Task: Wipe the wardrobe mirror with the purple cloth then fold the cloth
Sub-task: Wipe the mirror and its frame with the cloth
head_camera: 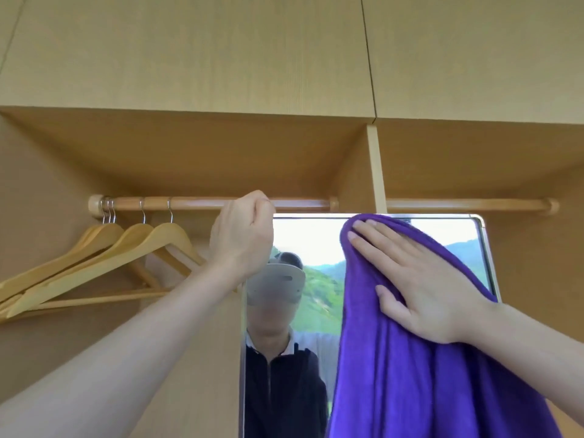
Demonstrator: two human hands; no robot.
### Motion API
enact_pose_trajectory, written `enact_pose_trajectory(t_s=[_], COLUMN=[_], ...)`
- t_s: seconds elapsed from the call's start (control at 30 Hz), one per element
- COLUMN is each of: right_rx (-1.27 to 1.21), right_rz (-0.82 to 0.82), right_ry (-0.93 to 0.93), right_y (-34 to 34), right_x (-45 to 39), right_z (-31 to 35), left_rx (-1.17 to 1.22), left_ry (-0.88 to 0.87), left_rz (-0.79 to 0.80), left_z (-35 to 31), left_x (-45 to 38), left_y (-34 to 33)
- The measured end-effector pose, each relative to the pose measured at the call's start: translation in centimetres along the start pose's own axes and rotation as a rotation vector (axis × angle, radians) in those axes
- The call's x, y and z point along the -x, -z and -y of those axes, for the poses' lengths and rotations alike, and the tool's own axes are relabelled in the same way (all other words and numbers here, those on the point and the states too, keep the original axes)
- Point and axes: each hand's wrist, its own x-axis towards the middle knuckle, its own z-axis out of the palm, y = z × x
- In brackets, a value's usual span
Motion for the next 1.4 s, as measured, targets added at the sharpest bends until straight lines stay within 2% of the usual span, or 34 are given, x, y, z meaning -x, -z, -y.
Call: enact_pose_trajectory(t_s=[0.1,0.17,0.23,0.33,0.5,0.63,0.87,1.07,1.23,1.4], right_rx=[-0.025,-0.037,-0.024,-0.031,-0.075,-0.099,-0.013,0.037,0.064,0.119], right_rz=[-0.025,-0.026,-0.007,0.014,-0.035,-0.063,-0.018,-0.120,-0.196,-0.257], right_ry=[-0.047,-0.038,0.007,0.104,0.183,0.184,0.367,0.177,0.106,0.020], right_y=[-0.6,-0.7,-0.4,0.0,-1.1,-1.9,-3.0,-2.0,-1.7,-1.3], right_x=[0.0,-0.4,-1.1,-3.4,-7.3,-7.9,-5.6,-8.6,-9.0,-7.8], right_z=[0.9,1.5,1.9,3.2,7.3,8.4,7.6,8.7,9.8,7.9], left_rx=[0.386,0.622,0.861,0.929,1.226,1.221,1.042,1.000,1.060,1.067], left_ry=[0.392,0.494,0.443,0.277,0.360,0.389,0.355,0.326,0.329,0.414], left_rz=[-0.146,-0.129,-0.011,0.110,0.211,0.205,0.169,0.125,0.179,0.248], left_z=[0.0,0.2,0.6,1.6,1.2,0.9,1.1,1.2,1.1,0.9], left_x=[1.4,2.7,3.9,4.8,5.0,4.7,4.8,5.1,4.9,4.7], left_y=[-0.6,-0.7,-0.7,-0.4,0.5,0.6,0.6,0.1,0.7,1.3])
